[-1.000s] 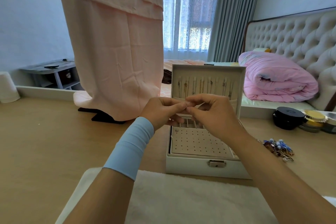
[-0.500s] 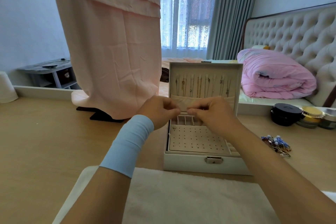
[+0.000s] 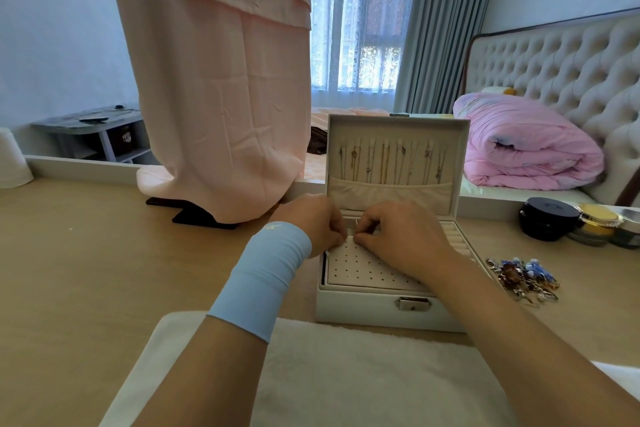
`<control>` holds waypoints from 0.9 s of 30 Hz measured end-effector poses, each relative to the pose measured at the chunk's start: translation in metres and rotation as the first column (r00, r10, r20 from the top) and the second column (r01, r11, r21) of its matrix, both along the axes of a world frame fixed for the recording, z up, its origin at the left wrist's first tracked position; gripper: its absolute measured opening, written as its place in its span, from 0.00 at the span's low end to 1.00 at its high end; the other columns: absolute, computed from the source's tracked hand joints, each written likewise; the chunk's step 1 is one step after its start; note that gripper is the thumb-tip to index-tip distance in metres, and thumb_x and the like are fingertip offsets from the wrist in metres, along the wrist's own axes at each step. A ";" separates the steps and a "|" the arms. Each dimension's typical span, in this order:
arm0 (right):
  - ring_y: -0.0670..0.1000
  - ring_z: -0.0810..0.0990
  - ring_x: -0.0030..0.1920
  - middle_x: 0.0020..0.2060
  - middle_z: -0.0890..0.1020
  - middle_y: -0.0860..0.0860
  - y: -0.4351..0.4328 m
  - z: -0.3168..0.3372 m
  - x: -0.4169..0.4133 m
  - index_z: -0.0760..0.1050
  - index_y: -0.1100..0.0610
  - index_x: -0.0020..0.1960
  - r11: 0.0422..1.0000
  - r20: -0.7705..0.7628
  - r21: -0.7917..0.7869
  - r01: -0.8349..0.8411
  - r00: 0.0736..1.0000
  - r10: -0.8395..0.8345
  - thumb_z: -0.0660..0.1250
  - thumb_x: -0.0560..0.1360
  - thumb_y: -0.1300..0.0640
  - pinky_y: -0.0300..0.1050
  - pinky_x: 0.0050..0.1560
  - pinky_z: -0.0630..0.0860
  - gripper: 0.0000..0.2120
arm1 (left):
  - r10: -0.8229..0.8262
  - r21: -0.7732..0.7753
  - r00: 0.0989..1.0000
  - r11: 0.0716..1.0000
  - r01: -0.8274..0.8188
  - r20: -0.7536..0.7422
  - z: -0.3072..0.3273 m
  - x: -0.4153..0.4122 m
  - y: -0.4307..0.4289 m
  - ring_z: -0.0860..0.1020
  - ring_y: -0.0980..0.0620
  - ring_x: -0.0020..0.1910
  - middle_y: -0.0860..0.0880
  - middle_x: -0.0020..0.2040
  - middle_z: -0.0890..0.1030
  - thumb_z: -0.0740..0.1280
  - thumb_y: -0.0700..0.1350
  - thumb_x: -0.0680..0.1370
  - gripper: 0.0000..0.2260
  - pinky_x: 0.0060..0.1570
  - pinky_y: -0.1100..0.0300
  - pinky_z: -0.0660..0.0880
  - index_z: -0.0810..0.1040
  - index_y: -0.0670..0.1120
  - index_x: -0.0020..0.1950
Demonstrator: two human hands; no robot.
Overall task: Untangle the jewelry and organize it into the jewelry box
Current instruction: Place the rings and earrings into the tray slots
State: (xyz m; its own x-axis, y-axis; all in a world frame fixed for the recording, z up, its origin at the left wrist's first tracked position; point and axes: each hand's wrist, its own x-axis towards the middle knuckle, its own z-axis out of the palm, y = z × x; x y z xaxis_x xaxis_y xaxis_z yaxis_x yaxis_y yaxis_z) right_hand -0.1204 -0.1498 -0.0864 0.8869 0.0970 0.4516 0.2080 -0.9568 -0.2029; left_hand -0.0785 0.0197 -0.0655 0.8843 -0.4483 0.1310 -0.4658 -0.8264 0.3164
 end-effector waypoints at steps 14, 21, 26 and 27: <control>0.44 0.77 0.50 0.51 0.81 0.40 -0.009 0.014 -0.002 0.84 0.43 0.54 0.994 -0.301 -0.010 -0.110 0.948 0.102 0.65 0.79 0.54 0.39 0.44 0.72 0.11 | -0.038 0.043 0.997 0.998 0.035 0.063 0.004 -0.006 -0.005 0.77 0.54 0.52 0.56 0.56 0.79 0.67 0.49 0.78 0.10 0.55 0.58 0.74 0.82 0.61 0.56; 0.36 0.76 0.46 0.48 0.79 0.36 -0.036 0.041 -0.016 0.82 0.46 0.57 0.966 -0.235 0.240 -0.091 0.961 0.149 0.66 0.81 0.56 0.36 0.54 0.74 0.10 | -0.020 0.043 0.974 0.999 0.011 0.224 0.011 -0.014 -0.005 0.74 0.55 0.49 0.56 0.52 0.78 0.66 0.54 0.78 0.08 0.52 0.60 0.72 0.81 0.58 0.54; 0.34 0.77 0.40 0.46 0.81 0.37 -0.109 0.057 -0.043 0.84 0.46 0.52 0.959 -0.203 0.283 0.030 0.979 0.029 0.70 0.78 0.58 0.30 0.44 0.70 0.08 | -0.117 -0.118 0.963 0.982 0.149 0.244 0.021 -0.034 -0.032 0.75 0.59 0.45 0.59 0.48 0.78 0.65 0.53 0.79 0.09 0.55 0.58 0.75 0.78 0.56 0.58; 0.35 0.77 0.41 0.46 0.81 0.38 -0.125 0.055 -0.049 0.84 0.46 0.51 0.961 -0.223 0.265 0.072 0.975 -0.012 0.70 0.78 0.57 0.29 0.42 0.68 0.08 | -0.151 -0.127 0.963 0.975 0.182 0.225 0.021 -0.039 -0.043 0.75 0.59 0.46 0.60 0.48 0.78 0.65 0.53 0.79 0.09 0.55 0.59 0.75 0.78 0.57 0.58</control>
